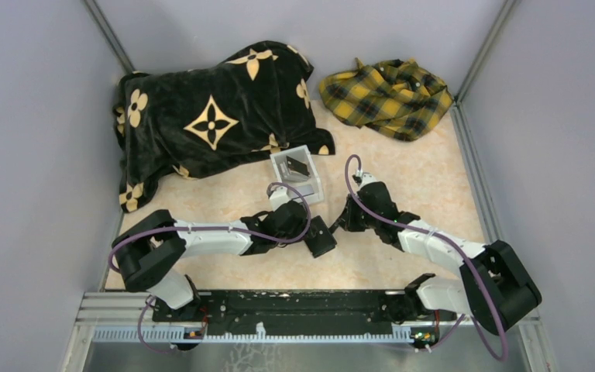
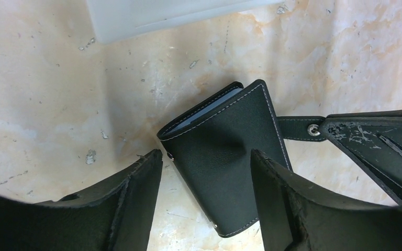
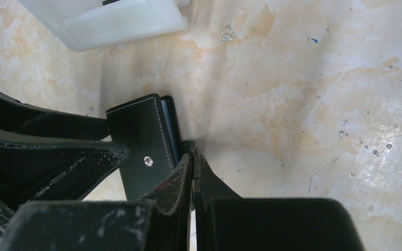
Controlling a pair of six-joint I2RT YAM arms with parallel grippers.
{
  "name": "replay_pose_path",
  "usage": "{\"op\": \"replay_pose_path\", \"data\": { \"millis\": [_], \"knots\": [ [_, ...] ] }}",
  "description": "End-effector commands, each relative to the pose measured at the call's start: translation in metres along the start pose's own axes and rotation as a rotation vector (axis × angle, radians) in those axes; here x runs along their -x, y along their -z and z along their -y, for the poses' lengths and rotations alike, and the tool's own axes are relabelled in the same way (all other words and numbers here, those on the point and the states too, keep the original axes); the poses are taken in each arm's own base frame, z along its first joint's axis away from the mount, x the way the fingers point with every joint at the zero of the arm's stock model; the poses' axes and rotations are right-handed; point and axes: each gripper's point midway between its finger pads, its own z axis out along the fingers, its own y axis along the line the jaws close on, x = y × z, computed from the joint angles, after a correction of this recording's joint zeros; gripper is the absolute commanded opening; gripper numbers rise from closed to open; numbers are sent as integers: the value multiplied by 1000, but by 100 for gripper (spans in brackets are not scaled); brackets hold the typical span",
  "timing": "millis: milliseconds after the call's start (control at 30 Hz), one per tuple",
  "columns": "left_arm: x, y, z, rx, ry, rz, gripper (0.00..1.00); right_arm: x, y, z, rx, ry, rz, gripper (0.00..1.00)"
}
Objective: Put the credit cards into the card holder
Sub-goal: Close the card holder at the center of the board.
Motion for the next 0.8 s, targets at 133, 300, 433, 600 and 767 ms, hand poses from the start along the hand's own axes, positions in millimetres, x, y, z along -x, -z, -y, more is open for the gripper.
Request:
{"op": "replay_pose_path", "data": {
  "millis": [133, 300, 433, 600, 767],
  "knots": [
    [-22, 0, -49, 165, -18, -63, 57, 18, 6, -15, 49, 39, 51, 0],
    [-24, -1, -51, 173, -19, -70, 49, 17, 6, -21, 43, 66, 49, 0],
    [-25, -2, -50, 173, -19, -75, 43, 14, 5, -27, 37, 92, 39, 0],
    [-28, -3, -50, 172, -20, -87, 42, 8, 2, -35, 34, 118, 24, 0],
    [-30, -5, -50, 172, -21, -97, 42, 1, -3, -42, 20, 154, 7, 0]
  ]
}}
